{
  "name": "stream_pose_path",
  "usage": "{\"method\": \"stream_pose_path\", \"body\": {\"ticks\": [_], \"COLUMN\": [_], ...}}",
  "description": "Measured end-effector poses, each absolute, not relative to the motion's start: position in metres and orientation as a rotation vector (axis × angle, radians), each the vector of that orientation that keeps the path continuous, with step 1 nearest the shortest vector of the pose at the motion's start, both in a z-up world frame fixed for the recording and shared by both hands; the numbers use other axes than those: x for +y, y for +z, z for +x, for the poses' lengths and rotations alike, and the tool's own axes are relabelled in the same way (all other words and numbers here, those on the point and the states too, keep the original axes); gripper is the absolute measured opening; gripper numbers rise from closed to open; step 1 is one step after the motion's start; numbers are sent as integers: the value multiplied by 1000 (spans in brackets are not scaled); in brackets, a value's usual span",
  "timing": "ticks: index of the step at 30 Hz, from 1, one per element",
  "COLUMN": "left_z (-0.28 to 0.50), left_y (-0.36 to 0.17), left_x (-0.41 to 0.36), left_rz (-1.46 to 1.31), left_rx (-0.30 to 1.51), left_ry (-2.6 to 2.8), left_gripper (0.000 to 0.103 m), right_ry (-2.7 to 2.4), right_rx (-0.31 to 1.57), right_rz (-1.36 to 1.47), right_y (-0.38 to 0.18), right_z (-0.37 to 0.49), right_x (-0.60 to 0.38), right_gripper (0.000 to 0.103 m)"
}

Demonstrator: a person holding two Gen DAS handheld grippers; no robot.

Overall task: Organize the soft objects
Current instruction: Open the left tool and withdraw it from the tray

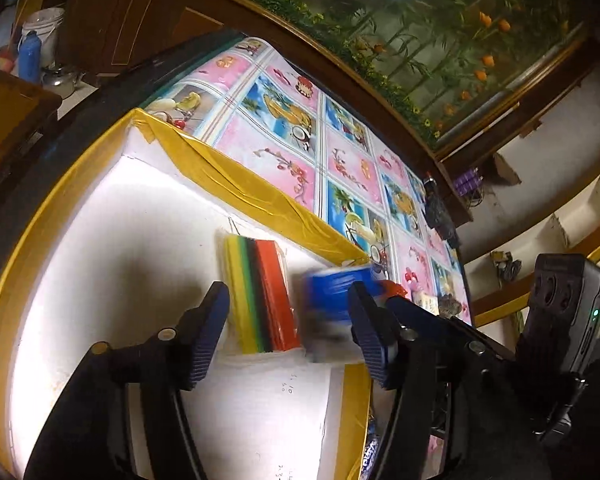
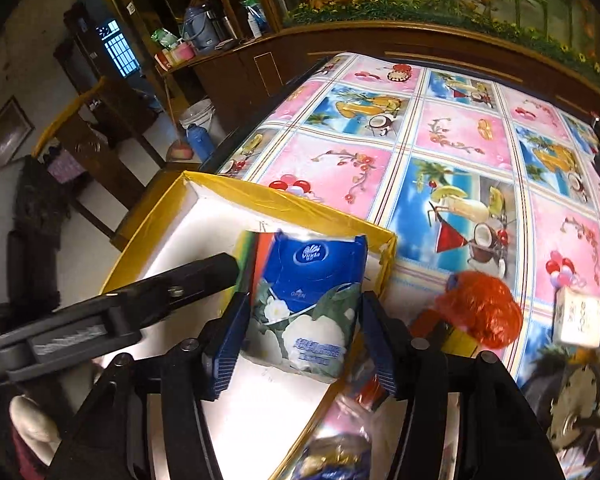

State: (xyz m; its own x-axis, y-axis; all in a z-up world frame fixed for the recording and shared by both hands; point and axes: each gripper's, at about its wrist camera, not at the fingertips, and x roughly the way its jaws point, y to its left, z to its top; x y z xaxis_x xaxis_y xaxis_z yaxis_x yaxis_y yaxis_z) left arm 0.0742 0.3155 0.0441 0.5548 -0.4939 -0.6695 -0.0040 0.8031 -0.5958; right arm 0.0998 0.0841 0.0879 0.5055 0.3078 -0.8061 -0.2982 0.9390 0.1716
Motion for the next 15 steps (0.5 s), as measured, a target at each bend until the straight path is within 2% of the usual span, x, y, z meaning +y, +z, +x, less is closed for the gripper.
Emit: {"method": "stream_pose_path", "body": {"ticks": [8,10,12,15], "left_z": [42,30,17,-10], "left_y": [66,75,84,91], "left_x": [305,288,265,219], "left_rz": [-527,-471,-401,-241], "left_rx": [933,940,937,938], "left_ry": [-280,-284,-323,-374], "left_gripper": [60,60,60,60], "right_ry": [326,289,245,192], "right_rx": [814,725,654,693], "right_rz": [-2,-21,-36,-17], "right_y": [122,137,144,136], "right_z": [50,23,-4,-36], "right_x": [48,29,5,-33], "right_gripper": [68,79,101,101]}}
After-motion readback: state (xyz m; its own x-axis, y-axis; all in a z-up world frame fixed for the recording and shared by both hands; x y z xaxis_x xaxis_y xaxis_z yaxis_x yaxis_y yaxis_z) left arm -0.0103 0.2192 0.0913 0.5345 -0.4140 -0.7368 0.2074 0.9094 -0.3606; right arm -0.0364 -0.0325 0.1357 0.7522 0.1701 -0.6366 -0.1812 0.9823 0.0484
